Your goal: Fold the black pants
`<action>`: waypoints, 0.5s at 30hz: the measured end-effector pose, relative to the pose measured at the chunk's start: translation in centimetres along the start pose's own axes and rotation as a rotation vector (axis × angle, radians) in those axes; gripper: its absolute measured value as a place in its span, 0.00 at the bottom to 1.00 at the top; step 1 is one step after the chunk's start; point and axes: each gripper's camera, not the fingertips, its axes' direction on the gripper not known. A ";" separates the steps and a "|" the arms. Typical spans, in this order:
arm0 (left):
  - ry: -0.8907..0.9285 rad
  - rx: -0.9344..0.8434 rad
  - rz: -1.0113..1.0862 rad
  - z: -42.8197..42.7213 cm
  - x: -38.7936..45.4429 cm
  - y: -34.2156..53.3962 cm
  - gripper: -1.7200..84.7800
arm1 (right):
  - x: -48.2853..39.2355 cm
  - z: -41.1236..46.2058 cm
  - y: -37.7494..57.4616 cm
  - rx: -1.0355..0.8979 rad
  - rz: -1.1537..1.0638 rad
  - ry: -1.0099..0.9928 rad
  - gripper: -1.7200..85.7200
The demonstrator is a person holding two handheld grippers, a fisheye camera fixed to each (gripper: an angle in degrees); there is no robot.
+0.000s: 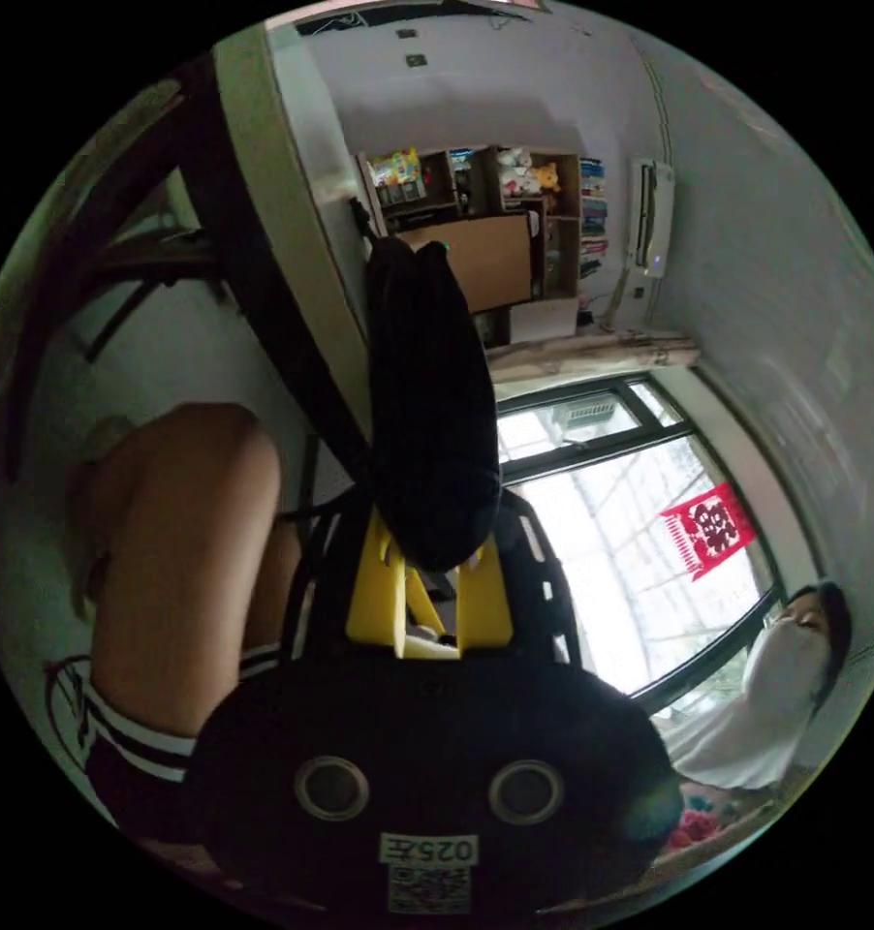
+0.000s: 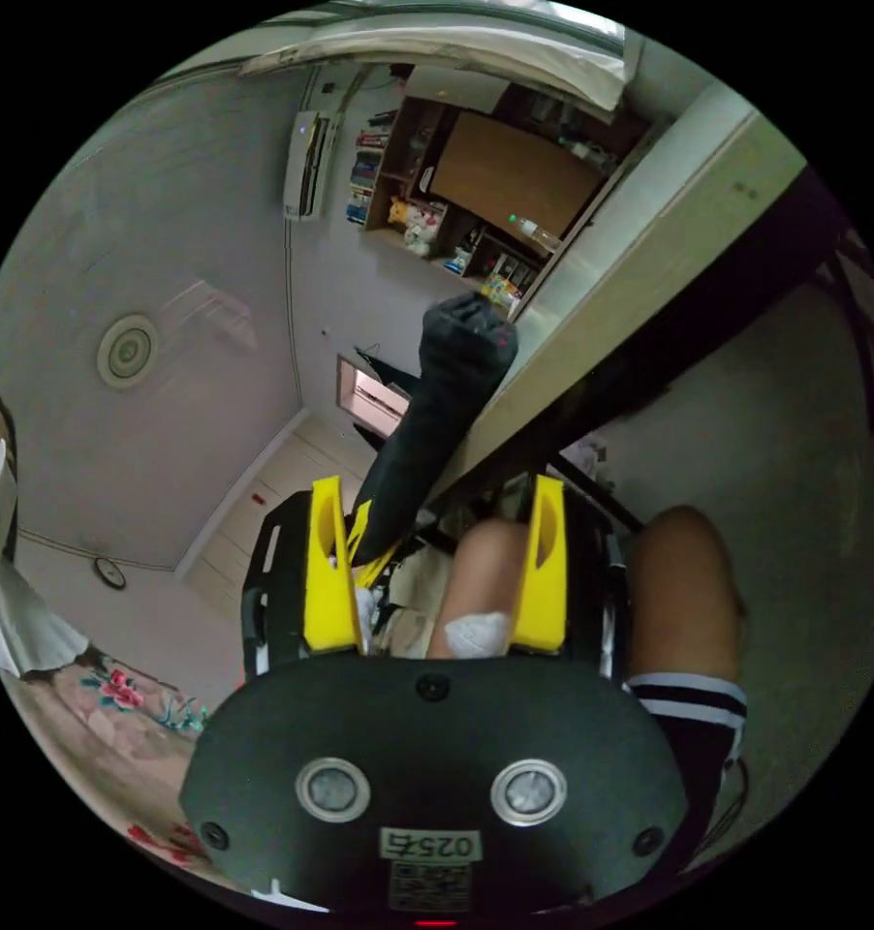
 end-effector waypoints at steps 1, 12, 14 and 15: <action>-0.030 -0.002 0.031 0.1 1.6 -0.1 0.06 | 0.7 0.7 -0.3 -0.011 0.027 -0.039 0.32; -0.001 0.038 0.093 0.8 10.9 1.7 0.06 | 5.4 5.8 -4.4 -0.171 0.149 -0.374 0.21; 0.068 0.086 0.081 2.1 11.5 1.8 0.07 | 5.5 7.3 -5.5 -0.214 0.102 -0.341 0.21; 0.075 0.094 0.081 2.5 11.9 1.7 0.07 | 5.4 7.6 -5.9 -0.231 0.079 -0.329 0.22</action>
